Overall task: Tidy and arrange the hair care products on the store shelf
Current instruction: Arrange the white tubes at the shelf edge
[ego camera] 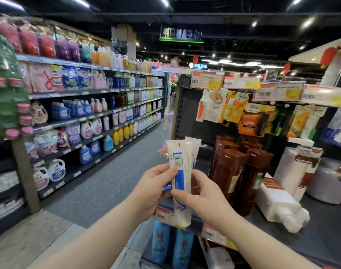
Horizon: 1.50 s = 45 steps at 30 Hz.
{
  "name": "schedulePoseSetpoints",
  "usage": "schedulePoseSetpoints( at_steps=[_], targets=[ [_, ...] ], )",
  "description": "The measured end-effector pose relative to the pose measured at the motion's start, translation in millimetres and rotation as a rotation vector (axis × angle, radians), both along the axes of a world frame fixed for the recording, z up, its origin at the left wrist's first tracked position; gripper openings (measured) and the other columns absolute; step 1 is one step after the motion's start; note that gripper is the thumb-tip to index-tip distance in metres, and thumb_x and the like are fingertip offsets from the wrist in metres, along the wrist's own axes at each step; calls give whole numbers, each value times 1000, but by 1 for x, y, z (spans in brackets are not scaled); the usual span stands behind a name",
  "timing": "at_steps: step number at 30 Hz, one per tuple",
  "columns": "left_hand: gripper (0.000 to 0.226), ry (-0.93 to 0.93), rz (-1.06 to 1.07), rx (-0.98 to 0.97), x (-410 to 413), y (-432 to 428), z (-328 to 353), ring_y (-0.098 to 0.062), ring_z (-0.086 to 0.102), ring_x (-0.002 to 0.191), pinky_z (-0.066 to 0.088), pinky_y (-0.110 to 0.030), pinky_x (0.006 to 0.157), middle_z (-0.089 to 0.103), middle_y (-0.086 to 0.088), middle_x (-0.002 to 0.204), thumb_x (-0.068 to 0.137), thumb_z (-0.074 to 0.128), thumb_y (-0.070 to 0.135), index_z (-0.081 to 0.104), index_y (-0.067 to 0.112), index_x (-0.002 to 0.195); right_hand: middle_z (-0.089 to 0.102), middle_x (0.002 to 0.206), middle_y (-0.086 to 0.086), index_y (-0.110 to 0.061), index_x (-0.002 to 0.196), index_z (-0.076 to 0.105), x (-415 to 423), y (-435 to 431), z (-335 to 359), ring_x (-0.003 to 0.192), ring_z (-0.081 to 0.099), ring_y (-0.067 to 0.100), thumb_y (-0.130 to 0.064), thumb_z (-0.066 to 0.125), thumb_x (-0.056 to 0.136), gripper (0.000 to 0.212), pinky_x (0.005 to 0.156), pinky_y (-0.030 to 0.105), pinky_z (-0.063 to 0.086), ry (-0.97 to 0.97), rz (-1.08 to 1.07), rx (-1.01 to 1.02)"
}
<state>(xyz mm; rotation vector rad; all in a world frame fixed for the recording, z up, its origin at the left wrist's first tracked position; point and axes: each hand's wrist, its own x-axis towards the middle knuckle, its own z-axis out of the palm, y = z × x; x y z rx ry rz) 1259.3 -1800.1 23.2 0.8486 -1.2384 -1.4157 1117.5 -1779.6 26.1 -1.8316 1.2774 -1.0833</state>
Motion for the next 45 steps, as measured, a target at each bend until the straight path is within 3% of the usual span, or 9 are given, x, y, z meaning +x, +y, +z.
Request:
schedulePoseSetpoints(
  at_steps=[8,13,15,19,21,24,30,34,45],
  targets=[
    [22,-58,116,-39,-21,17,11,-18,71,83,56,-24,61,75,-8,97,87,57,11,69,12,106,60,98,-12,-32,113,45,-8,1,2,80,60,-1,-21,80,70,57,61,13,50,-110,-76,-14],
    [34,-235,16,53,-15,18,-5,-16,66,98,51,-36,84,69,1,112,87,60,23,56,26,121,66,103,0,-27,110,51,-25,0,-7,90,66,11,-2,68,80,42,64,20,55,-434,45,110],
    [37,-315,-84,88,-19,23,-15,-15,67,94,53,-31,79,70,1,107,88,56,10,53,25,122,68,100,2,-20,115,52,-29,2,-10,87,66,12,3,60,84,39,68,22,53,-475,74,152],
    [35,-491,8,-140,-34,27,-21,8,60,70,47,-9,61,64,8,85,82,60,-2,60,17,110,70,95,2,-28,89,62,-36,2,-3,88,66,15,-13,66,84,17,77,32,54,-249,-5,51],
    [35,-525,37,-200,-36,20,-20,13,59,71,48,-6,61,64,12,85,78,66,1,60,22,105,69,96,-4,-31,89,60,-39,0,5,90,65,9,-17,70,81,19,76,24,54,-181,-53,-37],
    [49,-640,-51,-195,-28,-2,-21,-4,60,91,53,-18,77,64,6,104,74,73,16,57,28,118,62,94,-17,-28,101,55,-41,-2,14,87,58,-4,-15,70,81,28,69,6,47,-108,-155,-146],
    [52,-1266,98,-399,12,-77,-31,-14,50,116,42,-29,98,54,2,128,79,66,31,50,24,129,59,86,-25,-42,93,50,-40,-6,18,86,55,-8,-22,68,83,28,77,22,46,-8,-372,-162],
    [65,-1576,-2,-355,15,-109,-47,-19,44,127,39,-38,103,47,2,140,77,65,45,42,28,135,57,84,-27,-44,88,47,-35,-3,19,81,52,-12,-24,67,83,28,66,10,39,24,-435,-161],
    [52,-1597,-185,-428,27,-127,-63,-21,48,122,38,-38,102,47,0,135,84,54,27,41,30,134,58,89,-24,-35,101,51,-16,-12,9,87,54,-6,-22,67,83,28,69,15,43,5,-528,-105]
  ],
)
